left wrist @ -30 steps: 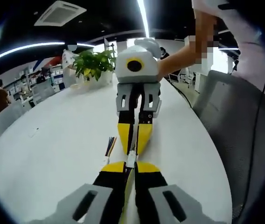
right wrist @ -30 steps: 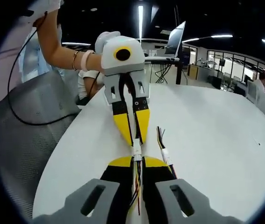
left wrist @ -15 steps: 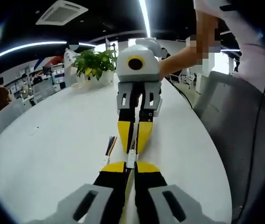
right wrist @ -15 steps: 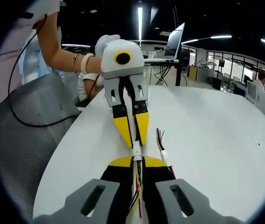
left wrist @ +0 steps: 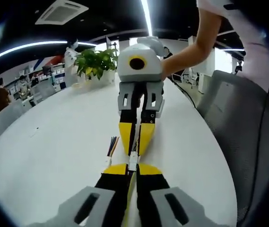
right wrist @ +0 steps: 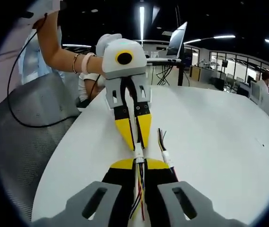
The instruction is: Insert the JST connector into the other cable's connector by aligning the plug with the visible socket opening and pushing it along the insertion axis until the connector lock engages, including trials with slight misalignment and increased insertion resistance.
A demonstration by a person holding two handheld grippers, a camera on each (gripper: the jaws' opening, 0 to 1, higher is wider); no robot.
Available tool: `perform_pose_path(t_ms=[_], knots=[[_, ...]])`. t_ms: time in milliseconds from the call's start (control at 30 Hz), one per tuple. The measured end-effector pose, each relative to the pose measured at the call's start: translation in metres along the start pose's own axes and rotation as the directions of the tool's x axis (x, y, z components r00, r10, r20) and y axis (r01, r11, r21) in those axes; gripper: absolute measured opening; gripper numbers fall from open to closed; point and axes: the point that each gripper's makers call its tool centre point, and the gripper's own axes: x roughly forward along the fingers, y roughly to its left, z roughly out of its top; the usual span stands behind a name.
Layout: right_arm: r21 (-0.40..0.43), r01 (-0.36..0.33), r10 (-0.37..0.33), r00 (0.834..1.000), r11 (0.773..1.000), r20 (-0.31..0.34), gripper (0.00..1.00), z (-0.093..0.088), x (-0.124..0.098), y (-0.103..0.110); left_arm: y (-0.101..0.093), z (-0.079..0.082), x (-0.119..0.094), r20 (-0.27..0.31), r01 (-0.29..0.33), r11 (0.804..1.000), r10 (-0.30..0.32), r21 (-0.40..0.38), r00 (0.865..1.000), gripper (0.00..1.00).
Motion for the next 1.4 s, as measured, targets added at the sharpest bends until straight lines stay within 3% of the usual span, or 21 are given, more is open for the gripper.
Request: perform_pose_path(t_ms=[533, 1067, 1400], knots=[[0.0, 0.017, -0.017, 1.0, 1.0, -0.007, 0.03, -0.006, 0.006, -0.006, 0.012, -0.012, 0.008, -0.025, -0.004, 1.0, 0.005, 0.007, 1.0, 0.0], [-0.002, 0.013, -0.013, 1.0, 1.0, -0.018, 0.03, -0.013, 0.011, -0.004, 0.01, -0.024, 0.014, -0.049, 0.003, 1.0, -0.004, -0.011, 0.999, 0.0], [-0.004, 0.018, -0.018, 1.0, 1.0, -0.023, 0.04, -0.018, 0.013, -0.007, 0.007, -0.023, 0.015, -0.059, -0.003, 1.0, 0.002, -0.004, 0.998, 0.0]])
